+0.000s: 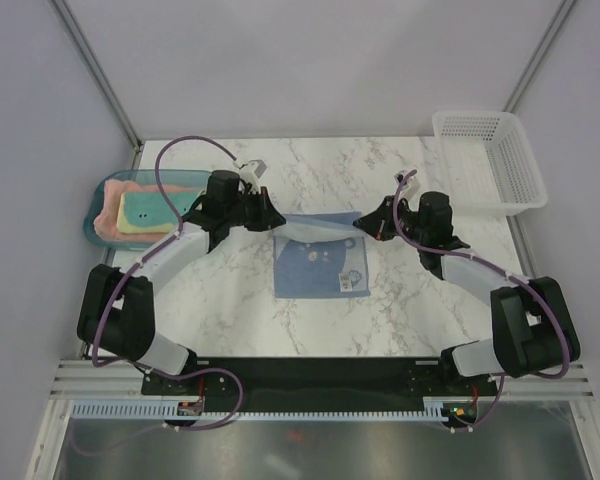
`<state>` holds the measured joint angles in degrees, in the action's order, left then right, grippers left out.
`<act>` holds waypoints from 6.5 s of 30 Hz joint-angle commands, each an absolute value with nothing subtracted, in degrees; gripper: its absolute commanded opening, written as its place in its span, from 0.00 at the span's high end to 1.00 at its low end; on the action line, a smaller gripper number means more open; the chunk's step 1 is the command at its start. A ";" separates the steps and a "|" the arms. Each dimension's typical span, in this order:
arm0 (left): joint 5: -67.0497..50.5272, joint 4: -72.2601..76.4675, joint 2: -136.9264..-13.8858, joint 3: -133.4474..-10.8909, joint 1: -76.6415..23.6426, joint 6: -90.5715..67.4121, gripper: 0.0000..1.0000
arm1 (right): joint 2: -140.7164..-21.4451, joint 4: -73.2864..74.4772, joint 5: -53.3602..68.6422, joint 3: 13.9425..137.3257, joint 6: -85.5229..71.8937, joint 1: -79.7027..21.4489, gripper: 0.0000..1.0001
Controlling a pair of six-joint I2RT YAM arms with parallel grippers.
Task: Fold and stack the towels
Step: Fold the towel
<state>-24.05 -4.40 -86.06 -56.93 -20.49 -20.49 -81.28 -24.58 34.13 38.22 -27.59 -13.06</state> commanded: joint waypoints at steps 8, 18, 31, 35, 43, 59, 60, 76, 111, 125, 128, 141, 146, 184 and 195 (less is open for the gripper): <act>-20.05 -6.33 -80.25 -50.98 -26.45 -21.71 0.98 | -72.86 -22.06 32.96 32.26 -26.36 -14.33 1.00; -12.57 -7.47 -77.79 -45.88 -30.41 -22.24 0.98 | -71.55 -24.79 32.61 26.46 -27.77 -15.38 1.00; -6.69 -7.38 -74.36 -42.63 -32.17 -22.94 0.98 | -69.52 -26.37 31.82 21.62 -29.27 -17.49 1.00; -6.06 -7.73 -73.21 -42.19 -32.34 -22.76 0.98 | -68.82 -25.93 31.73 21.62 -28.92 -17.58 1.00; -6.85 -5.98 -74.62 -38.42 -35.94 -25.49 0.97 | -68.64 -26.98 30.06 18.46 -29.62 -17.93 1.00; -5.28 -8.34 -74.89 -36.21 -37.62 -27.68 0.61 | -65.83 -21.90 26.72 14.32 -31.90 -18.28 0.65; -4.58 -9.13 -74.53 -36.73 -37.70 -27.86 0.58 | -65.22 -20.93 26.72 15.20 -32.08 -18.28 0.62; 1.15 -21.36 -82.95 -57.21 -30.17 -26.90 0.40 | -73.11 -1.06 17.14 39.01 -24.09 -17.40 0.59; -9.77 -17.40 -103.28 -70.84 -21.62 -20.39 0.52 | -105.56 0.44 31.20 61.00 -17.23 -11.43 0.68; -10.20 -15.56 -104.41 -69.26 -21.53 -23.55 0.50 | -104.68 -1.05 31.73 60.91 -18.28 -11.43 0.68; -11.07 -14.86 -105.11 -69.34 -21.62 -23.99 0.53 | -105.03 -1.58 31.90 60.91 -18.89 -11.51 0.68; -8.97 -17.05 -104.95 -69.17 -21.62 -25.22 0.52 | -104.33 -1.85 32.17 60.65 -18.90 -11.43 0.68; -8.61 -17.05 -104.85 -68.82 -21.62 -25.31 0.50 | -104.33 -1.85 32.17 60.64 -19.07 -11.51 0.68; -12.66 -15.73 -107.75 -71.54 -21.45 -25.66 0.95 | -100.55 -1.58 30.76 58.18 -20.39 -11.42 0.82; -17.66 -14.50 -111.36 -74.97 -17.32 -23.65 0.98 | -105.11 -3.25 28.65 61.70 -20.48 -10.64 1.00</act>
<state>-14.50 -16.80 -110.78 -73.06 -18.68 -24.91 -104.27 -0.51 29.50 59.37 -20.60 -10.98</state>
